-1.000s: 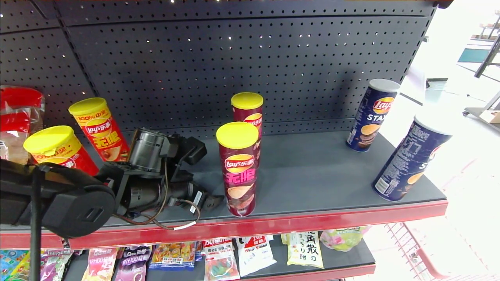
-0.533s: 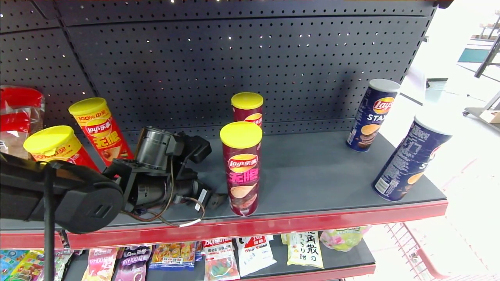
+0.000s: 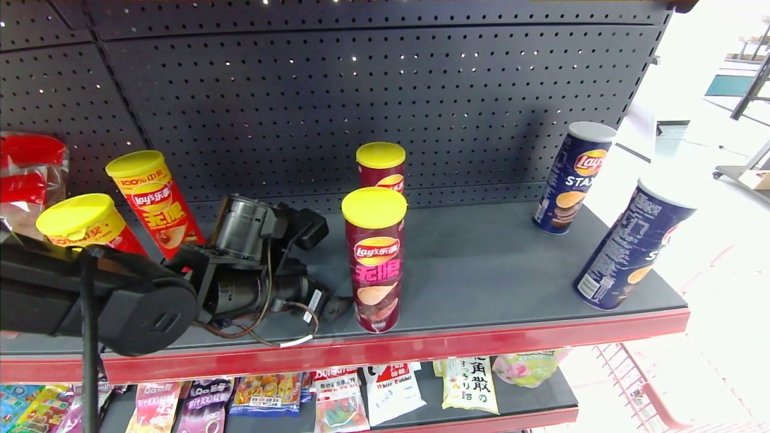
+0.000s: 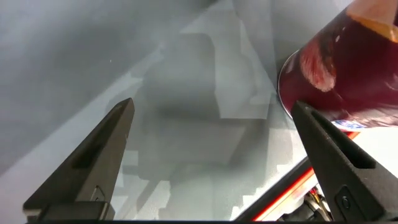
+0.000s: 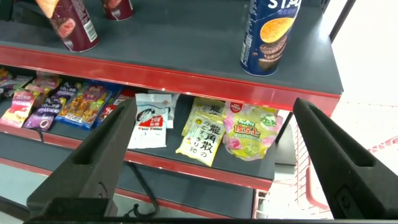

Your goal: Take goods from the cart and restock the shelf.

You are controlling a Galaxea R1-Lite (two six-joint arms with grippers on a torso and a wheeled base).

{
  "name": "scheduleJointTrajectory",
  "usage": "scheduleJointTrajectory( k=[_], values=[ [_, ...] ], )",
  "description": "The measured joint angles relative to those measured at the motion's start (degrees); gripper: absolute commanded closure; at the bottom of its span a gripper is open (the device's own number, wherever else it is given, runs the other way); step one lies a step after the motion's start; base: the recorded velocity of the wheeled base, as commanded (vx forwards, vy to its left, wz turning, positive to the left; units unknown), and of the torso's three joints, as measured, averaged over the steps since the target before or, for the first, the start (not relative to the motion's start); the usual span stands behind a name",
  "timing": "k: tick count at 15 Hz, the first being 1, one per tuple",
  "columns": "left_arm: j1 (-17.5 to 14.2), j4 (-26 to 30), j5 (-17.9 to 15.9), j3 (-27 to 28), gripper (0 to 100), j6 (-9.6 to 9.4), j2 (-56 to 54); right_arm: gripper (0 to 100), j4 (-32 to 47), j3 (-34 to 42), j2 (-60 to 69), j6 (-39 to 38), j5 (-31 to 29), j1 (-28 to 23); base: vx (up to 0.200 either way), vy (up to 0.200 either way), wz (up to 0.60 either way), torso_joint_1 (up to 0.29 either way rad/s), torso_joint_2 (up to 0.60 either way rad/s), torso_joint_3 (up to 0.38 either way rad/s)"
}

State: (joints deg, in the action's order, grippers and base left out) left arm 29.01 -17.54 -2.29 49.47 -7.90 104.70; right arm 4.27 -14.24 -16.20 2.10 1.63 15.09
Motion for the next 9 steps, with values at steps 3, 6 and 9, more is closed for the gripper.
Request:
scheduleJointTrajectory(
  k=[3, 6, 9],
  values=[
    [0.3, 0.0, 0.0, 0.3, 0, 0.00, 0.4, 0, 0.1, 0.1, 0.0, -0.1, 0.0, 0.0, 0.000, 0.000, 0.00, 0.000, 0.00, 0.000],
    [0.4, 0.0, 0.0, 0.6, 0, 0.00, 0.6, 0, 1.4, 0.1, 0.4, -0.1, 0.1, 0.0, 0.000, 0.000, 0.00, 0.000, 0.00, 0.000],
    [-0.2, 0.0, 0.1, -0.3, 0, -0.09, 0.2, 0, 1.5, 0.0, 0.7, -0.1, 0.1, 0.0, 0.000, 0.000, 0.00, 0.000, 0.00, 0.000]
  ],
)
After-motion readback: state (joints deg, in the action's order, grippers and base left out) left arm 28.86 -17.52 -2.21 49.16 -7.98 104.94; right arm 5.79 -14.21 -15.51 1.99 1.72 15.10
